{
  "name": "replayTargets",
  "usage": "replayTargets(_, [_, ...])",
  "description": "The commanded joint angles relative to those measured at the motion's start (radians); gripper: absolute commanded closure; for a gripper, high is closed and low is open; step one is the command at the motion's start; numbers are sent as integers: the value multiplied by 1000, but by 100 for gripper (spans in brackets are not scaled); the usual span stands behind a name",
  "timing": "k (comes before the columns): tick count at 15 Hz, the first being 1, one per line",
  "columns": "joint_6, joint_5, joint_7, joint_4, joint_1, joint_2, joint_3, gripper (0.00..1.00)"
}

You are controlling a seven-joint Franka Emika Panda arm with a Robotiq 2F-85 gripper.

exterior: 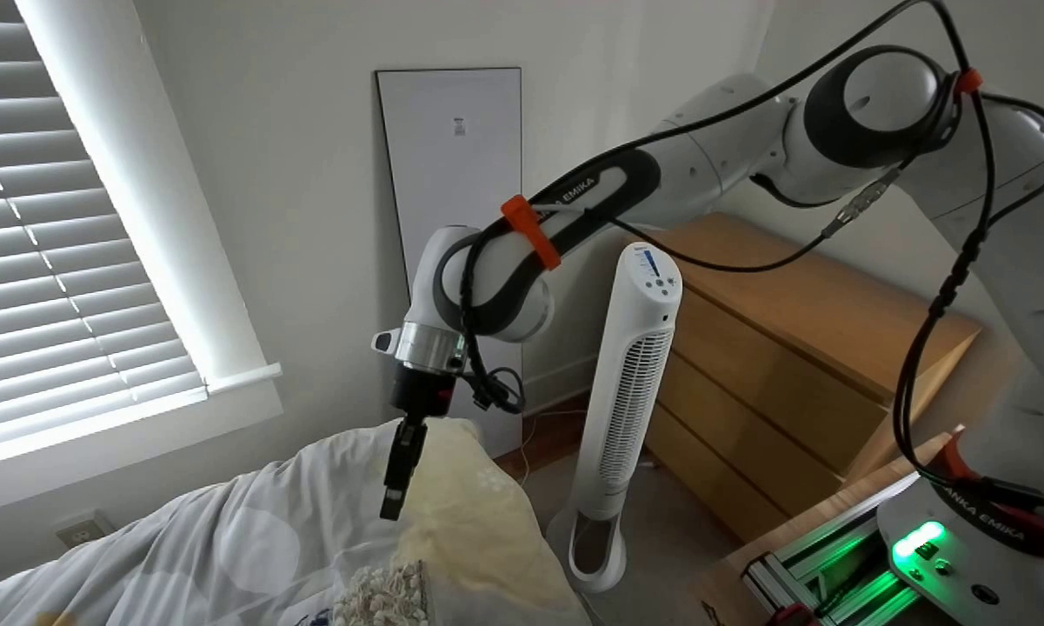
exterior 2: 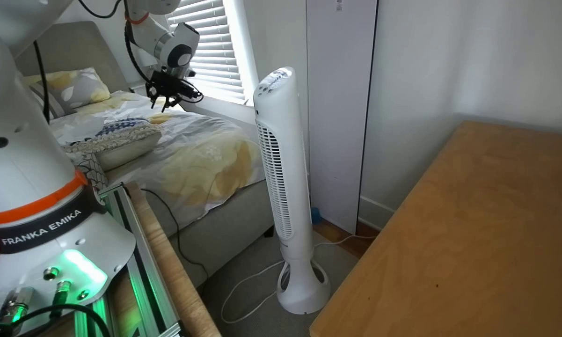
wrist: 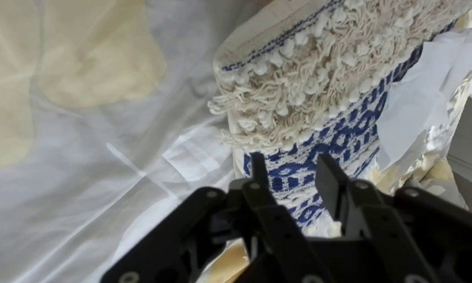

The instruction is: Move the pillow from the bed to the table

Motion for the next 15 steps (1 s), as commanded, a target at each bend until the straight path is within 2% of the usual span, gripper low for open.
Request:
replayTargets(1, [-21, -12, -21, 46, 44, 73, -32, 29])
replayTargets(5, [-17, -13, -46, 111, 80, 176, -43, 1])
replayTargets(6, [-23, -17, -48, 140, 94, 206, -48, 0])
replayTargets(11, [-44, -21, -59, 281, 155, 334, -52, 0])
replayTargets(14, [-86, -9, -121, 375, 172, 425, -6, 1])
replayTargets(15, [-103, -7, -128, 405, 184, 444, -1, 25])
